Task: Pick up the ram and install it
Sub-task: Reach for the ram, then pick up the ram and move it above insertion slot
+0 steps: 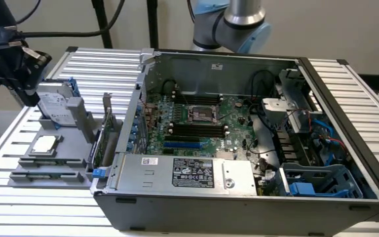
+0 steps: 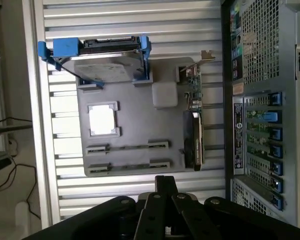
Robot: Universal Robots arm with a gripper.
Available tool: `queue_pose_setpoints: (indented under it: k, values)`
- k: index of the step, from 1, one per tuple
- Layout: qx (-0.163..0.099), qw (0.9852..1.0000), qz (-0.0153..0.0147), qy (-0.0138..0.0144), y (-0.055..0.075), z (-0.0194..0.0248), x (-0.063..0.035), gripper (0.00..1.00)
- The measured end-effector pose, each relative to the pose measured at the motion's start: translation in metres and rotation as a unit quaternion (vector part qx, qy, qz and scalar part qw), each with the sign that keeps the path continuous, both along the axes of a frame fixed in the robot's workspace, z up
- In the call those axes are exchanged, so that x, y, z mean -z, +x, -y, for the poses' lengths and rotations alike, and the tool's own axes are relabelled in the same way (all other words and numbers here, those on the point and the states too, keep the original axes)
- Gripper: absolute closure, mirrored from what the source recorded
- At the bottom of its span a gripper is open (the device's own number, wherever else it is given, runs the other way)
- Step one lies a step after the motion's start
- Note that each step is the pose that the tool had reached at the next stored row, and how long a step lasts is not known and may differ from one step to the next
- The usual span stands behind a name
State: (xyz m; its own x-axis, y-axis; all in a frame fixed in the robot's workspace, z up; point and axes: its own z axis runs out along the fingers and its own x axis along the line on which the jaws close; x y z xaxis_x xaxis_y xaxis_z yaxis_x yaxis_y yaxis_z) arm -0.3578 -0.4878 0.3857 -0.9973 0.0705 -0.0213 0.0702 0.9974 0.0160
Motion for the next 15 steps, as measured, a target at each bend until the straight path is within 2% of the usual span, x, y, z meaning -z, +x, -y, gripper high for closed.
queue_pose_setpoints:
  k: [9, 15]
  values:
    - [0.000, 1.0000, 0.0000, -0.0038, -0.041, 0.0056, 0.0015, 0.89]
    - [0.000, 1.0000, 0.0000, -0.0038, -0.044, 0.0058, 0.0015, 0.89]
